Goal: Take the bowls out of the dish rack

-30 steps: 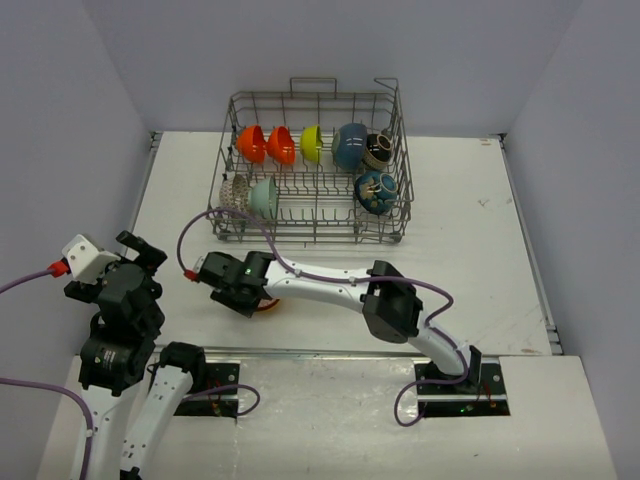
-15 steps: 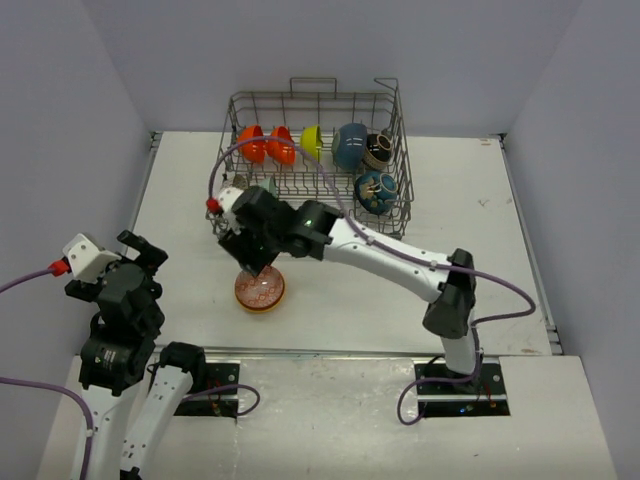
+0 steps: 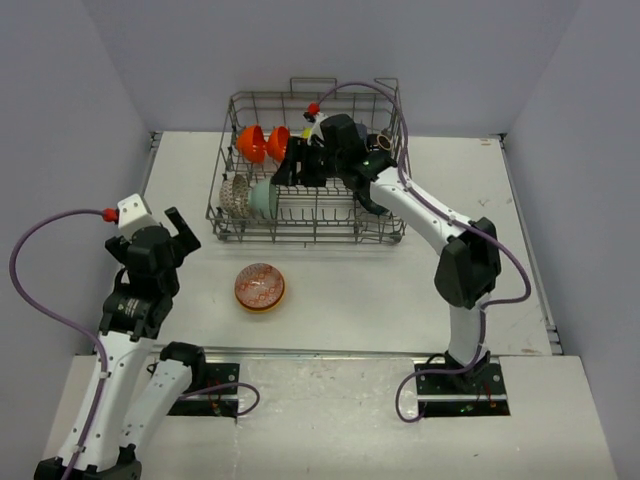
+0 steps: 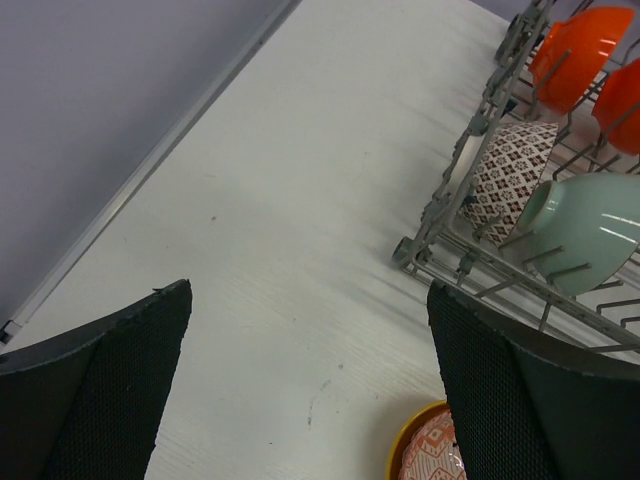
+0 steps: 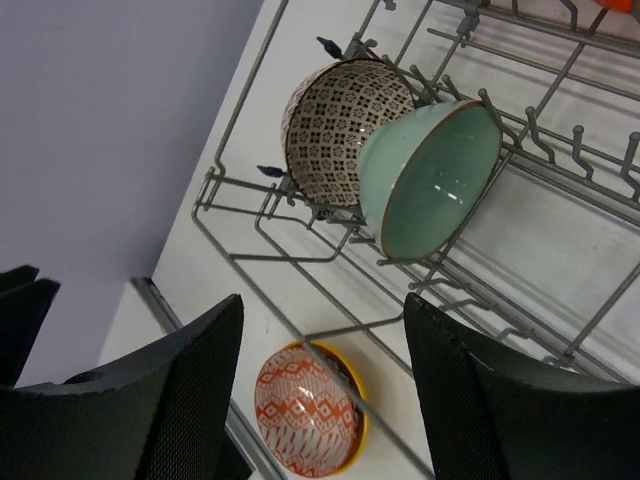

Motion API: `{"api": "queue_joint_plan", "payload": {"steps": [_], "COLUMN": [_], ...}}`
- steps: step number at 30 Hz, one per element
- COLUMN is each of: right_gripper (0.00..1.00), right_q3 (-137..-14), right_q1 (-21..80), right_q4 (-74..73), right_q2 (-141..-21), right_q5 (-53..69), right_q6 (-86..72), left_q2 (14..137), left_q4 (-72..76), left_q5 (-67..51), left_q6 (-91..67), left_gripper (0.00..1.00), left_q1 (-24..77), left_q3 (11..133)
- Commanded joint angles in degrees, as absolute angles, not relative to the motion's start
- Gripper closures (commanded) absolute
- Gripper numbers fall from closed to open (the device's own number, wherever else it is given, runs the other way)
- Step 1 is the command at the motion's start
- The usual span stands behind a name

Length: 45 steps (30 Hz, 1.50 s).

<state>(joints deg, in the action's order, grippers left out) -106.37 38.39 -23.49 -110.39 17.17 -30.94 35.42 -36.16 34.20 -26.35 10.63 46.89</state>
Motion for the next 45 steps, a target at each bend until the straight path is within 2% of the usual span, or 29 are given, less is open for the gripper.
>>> {"api": "queue_joint_plan", "payload": {"steps": [1,11,14,23,30,32,35,39,45], "right_gripper": [0.34,0.34,0.39,0.58,0.67,0.76,0.82,1.00,1.00], "right_q3": [-106.3,-112.7,-114.6,-116.7,-116.0,-115.2,-113.8,-110.8,-108.0], "right_q1": [36.9,35.3,34.9,34.5,34.5,34.4,34.1,33.9,33.8], "right_q4": [-14.2,-6.9,-5.4,1.0,7.2,10.0,12.8,17.3,24.5], "right_q2": [-114.5,-128.4,-131.7,-136.5,-138.7,-139.0,-138.8,-137.5,-136.1], "right_q5": [23.9,31.8,34.5,41.5,44.2,45.1,45.8,46.3,48.2], "right_q6": [-40.0,-47.1,-48.9,-53.8,-58.1,-60.3,-62.5,-65.6,-70.0], "left_q2": [34.5,34.3,33.6,33.0,32.6,32.5,32.4,32.1,32.0], "left_q4": [-32.8,-32.3,-32.3,-32.2,-32.3,-32.3,-32.3,-32.3,-32.2], "left_q5": [31.7,30.7,30.7,30.6,30.8,30.8,30.8,30.8,30.8], "left_q6": [-24.4,-24.2,-24.2,-24.1,-24.1,-24.1,-24.1,-24.1,-24.1], "left_gripper": [0.00,0.00,0.00,0.00,0.00,0.00,0.00,0.00,0.00], "left_q1": [10.2,10.2,10.2,10.2,10.2,10.2,10.2,10.2,10.2], "left_q3": [46.8,46.7,46.6,46.5,46.5,46.5,46.5,46.5,46.5]}}
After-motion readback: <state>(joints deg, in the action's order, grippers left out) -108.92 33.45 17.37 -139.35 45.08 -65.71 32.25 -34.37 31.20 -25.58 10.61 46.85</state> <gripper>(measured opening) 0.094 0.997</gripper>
